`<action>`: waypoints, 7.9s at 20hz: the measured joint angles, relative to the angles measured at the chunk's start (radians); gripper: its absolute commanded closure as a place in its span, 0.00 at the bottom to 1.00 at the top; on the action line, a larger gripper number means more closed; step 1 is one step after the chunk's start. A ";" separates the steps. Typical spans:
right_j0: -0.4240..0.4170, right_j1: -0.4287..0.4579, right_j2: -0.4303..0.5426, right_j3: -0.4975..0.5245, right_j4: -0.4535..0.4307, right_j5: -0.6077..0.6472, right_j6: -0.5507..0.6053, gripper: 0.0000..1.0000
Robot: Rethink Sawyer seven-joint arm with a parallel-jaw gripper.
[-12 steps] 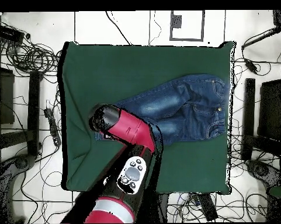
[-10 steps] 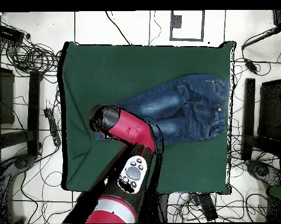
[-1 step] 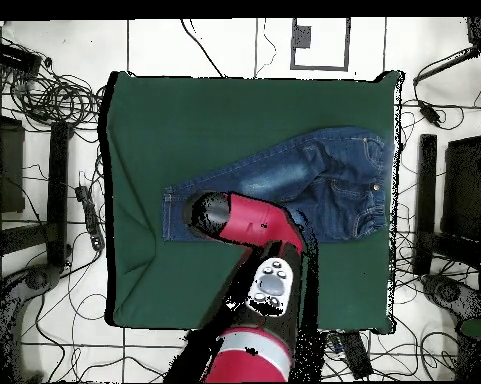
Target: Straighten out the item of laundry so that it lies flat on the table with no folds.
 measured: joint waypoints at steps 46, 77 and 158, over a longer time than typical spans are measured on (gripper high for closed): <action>-0.236 0.032 0.356 -0.055 -0.416 -0.062 -0.016 1.00; 0.033 0.137 0.070 -0.118 -0.099 -0.101 0.084 1.00; 0.021 0.031 0.077 0.129 0.180 -0.283 0.125 1.00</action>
